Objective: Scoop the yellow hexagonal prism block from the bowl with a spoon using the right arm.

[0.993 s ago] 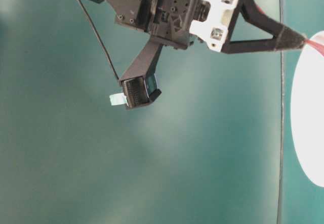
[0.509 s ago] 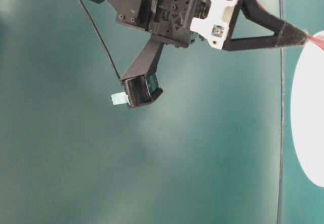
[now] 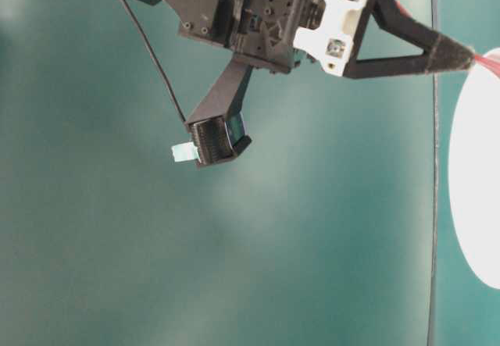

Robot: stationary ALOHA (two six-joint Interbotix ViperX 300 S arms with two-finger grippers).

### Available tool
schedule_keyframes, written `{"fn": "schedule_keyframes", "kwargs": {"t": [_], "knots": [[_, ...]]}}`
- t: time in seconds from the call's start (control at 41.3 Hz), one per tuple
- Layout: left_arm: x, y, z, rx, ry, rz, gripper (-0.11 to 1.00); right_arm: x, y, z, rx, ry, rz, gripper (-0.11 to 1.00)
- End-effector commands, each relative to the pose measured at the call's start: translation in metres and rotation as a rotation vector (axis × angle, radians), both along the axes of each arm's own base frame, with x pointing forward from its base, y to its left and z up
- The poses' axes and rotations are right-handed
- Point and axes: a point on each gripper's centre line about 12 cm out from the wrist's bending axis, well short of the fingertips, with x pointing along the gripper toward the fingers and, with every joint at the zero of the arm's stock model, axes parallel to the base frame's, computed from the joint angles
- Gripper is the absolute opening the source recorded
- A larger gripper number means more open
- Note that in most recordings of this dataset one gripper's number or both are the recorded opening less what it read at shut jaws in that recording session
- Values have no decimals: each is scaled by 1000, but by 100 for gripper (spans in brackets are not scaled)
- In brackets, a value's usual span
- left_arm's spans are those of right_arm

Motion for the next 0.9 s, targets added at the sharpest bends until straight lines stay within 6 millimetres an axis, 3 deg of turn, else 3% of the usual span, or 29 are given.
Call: {"fn": "schedule_keyframes", "kwargs": {"t": [0.0, 0.872], "knots": [[2, 0, 11, 6, -26, 1, 0, 5, -2, 13, -3, -41, -6, 24], [1, 0, 12, 7, -27, 1, 0, 23, -3, 7, 7, -38, -9, 24]]}}
